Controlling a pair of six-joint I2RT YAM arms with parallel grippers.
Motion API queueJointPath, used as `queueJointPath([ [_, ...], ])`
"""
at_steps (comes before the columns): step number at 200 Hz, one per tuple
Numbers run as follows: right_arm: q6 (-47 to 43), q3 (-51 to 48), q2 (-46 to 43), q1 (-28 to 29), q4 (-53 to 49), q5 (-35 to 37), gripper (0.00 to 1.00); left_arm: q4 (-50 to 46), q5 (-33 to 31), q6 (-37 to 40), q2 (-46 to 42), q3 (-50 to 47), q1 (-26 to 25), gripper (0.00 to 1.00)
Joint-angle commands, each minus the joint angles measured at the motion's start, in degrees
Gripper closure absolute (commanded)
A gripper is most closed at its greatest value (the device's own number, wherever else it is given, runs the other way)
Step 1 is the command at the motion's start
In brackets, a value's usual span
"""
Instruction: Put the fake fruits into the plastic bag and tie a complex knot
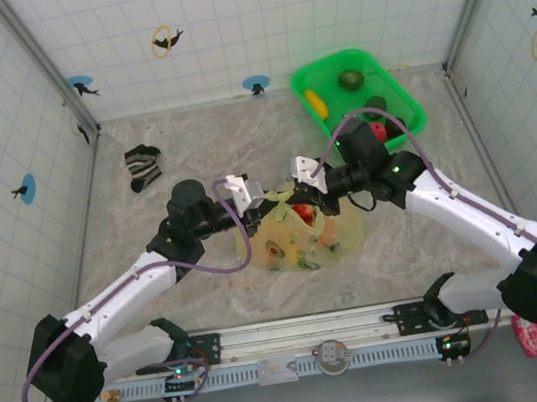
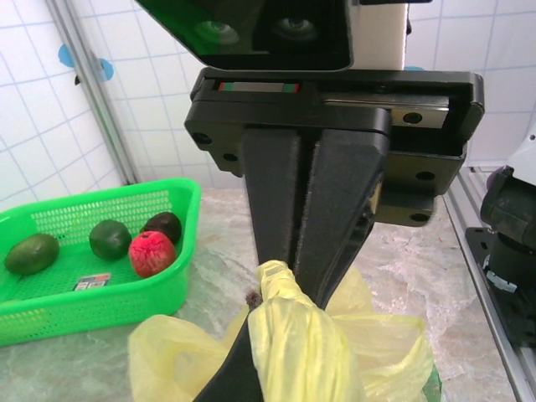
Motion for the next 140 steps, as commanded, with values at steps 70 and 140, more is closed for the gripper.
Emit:
queueJointPath([
  [70, -5.2, 5.0, -0.4, -0.7, -4.1, -0.1, 1.00, -4.8, -1.3, 0.4, -1.4, 3.3, -0.4, 0.65],
  [140, -3.8, 4.6, -0.2, -1.9, -2.9, -3.9, 1.00, -10.2, -9.9, -0.5, -5.0, 2.6, -0.4, 0.53],
])
